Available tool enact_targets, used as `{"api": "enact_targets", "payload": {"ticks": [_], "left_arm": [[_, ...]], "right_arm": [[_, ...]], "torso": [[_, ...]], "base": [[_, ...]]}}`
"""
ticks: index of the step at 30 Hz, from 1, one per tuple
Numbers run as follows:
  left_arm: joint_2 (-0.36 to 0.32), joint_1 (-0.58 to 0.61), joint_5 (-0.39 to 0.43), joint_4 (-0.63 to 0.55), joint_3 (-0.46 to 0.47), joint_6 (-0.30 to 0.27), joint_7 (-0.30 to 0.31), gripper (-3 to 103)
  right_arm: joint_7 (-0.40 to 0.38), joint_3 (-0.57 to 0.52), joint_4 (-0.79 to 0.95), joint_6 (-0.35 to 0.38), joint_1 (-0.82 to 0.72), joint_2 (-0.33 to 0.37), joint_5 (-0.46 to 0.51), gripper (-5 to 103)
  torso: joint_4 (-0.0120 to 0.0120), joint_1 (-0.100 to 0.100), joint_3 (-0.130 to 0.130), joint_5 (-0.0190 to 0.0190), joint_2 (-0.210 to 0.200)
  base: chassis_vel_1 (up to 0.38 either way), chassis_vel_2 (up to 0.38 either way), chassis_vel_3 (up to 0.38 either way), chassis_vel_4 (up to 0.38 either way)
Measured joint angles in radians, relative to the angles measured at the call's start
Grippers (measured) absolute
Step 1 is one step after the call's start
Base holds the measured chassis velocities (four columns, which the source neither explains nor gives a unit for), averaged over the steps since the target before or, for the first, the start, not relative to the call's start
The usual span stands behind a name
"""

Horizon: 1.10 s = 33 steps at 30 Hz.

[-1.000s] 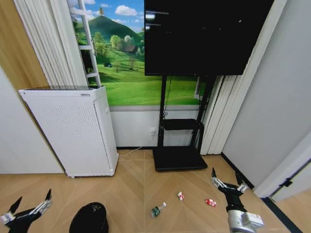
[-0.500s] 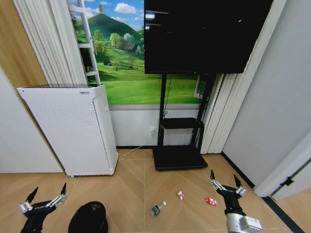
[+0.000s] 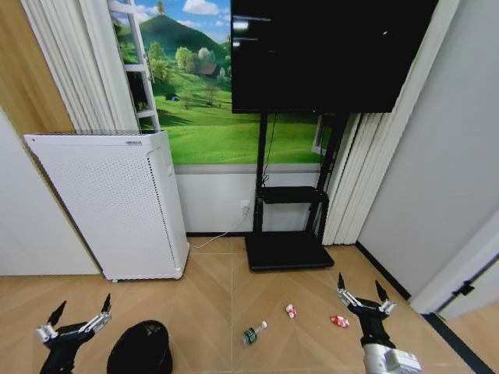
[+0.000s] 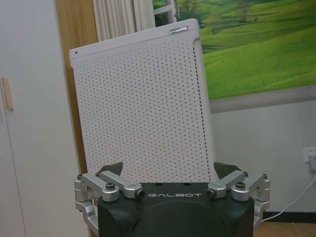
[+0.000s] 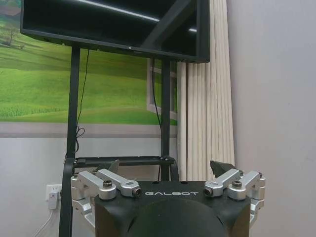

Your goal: Pick up the trash bin and place the garbage on the floor into it.

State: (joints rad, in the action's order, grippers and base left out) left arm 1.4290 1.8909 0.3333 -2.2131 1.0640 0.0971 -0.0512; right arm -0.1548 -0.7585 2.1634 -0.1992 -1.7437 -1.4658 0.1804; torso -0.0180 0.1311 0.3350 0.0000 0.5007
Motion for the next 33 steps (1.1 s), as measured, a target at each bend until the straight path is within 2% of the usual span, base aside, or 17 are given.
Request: {"api": "enact_targets", "payload": {"ticks": [33], "left_arm": [[-0.007,0.009,0.0,-0.019,-0.012,-0.004,0.004,100]], "right_arm": [[0.001,-0.001,0.001,-0.004,0.008,0.0,-0.003,100]], "torso": [[0.0,-0.051,-0.084,0.0,-0.135]], "base": [[0.0,0.0,0.0,0.0]]}}
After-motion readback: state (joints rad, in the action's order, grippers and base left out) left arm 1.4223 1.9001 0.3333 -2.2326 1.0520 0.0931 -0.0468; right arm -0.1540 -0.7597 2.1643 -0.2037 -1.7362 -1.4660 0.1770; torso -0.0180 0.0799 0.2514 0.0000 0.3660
